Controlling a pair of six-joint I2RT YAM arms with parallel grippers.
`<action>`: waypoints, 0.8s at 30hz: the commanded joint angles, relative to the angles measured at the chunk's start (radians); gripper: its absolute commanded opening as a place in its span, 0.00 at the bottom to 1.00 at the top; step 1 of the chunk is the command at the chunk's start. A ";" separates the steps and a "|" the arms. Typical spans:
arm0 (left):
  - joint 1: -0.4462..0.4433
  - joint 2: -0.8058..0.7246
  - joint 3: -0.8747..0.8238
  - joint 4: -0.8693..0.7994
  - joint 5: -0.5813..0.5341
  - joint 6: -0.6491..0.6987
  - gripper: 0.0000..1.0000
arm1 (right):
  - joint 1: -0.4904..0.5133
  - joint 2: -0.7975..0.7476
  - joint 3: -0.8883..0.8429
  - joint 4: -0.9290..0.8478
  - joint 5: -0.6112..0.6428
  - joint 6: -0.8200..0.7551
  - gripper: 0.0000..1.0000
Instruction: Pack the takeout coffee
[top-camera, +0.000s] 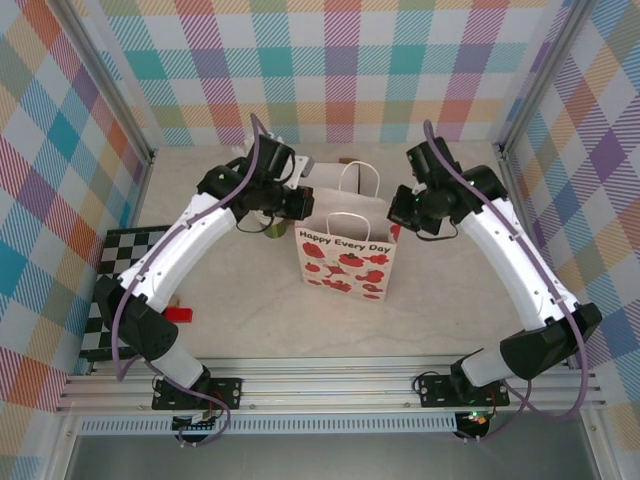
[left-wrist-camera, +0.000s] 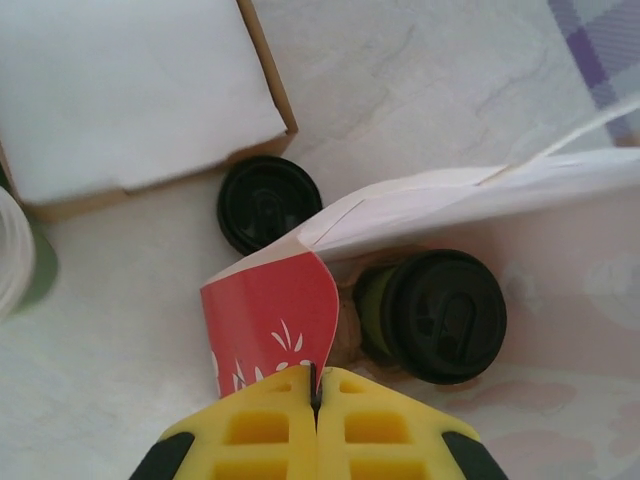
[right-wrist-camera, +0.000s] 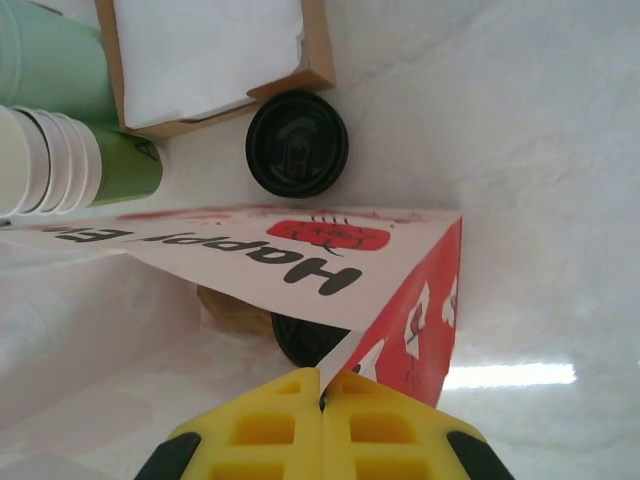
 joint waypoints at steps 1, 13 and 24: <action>-0.042 -0.022 -0.022 0.056 -0.055 -0.260 0.00 | -0.081 0.033 0.053 -0.035 -0.100 -0.264 0.00; -0.136 0.138 0.119 0.113 -0.255 -0.378 0.00 | -0.216 0.145 0.139 -0.013 -0.146 -0.496 0.00; -0.136 0.257 0.276 0.031 -0.263 -0.332 0.02 | -0.240 0.245 0.219 -0.084 -0.123 -0.482 0.04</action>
